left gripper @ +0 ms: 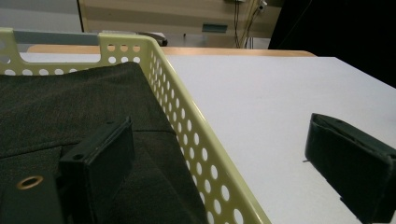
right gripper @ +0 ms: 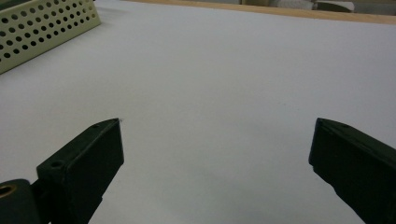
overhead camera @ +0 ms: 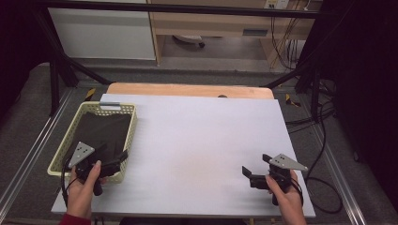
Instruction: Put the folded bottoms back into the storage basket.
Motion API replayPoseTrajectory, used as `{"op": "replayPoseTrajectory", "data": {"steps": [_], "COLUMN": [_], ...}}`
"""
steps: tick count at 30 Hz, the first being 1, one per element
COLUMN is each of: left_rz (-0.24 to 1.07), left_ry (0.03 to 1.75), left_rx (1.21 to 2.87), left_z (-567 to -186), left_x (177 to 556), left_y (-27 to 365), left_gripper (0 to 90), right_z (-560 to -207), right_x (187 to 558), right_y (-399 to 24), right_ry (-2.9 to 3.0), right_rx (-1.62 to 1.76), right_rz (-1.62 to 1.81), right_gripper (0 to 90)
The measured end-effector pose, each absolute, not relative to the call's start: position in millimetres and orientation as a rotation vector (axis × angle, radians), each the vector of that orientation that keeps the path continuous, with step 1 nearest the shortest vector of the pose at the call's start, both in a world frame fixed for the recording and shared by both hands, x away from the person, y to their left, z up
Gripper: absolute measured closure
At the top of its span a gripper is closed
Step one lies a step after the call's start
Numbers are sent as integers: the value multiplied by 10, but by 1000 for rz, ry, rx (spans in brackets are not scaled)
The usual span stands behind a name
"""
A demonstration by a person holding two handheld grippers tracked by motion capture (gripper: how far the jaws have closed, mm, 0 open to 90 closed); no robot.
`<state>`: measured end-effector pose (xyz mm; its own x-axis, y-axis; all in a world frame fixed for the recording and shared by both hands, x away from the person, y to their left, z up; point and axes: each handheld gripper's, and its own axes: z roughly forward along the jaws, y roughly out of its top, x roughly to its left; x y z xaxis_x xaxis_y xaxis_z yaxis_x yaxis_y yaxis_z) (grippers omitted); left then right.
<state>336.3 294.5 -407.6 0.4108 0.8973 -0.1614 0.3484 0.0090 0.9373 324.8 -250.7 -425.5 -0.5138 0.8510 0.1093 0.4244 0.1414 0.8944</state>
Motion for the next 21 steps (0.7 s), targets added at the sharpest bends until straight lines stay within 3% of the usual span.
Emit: {"op": "replayPoseTrajectory", "data": {"steps": [21], "left_rz": [635], "left_ry": [1148], "left_rx": [1551], "left_z": [-4045], "left_x": [3337], "left_y": [2954], "left_gripper": [94], "right_z": [-4368], "right_x": [3463], "right_y": [-2113], "right_ry": [2070], "right_rx": [1158], "right_rz": [1356], "right_gripper": [33]}}
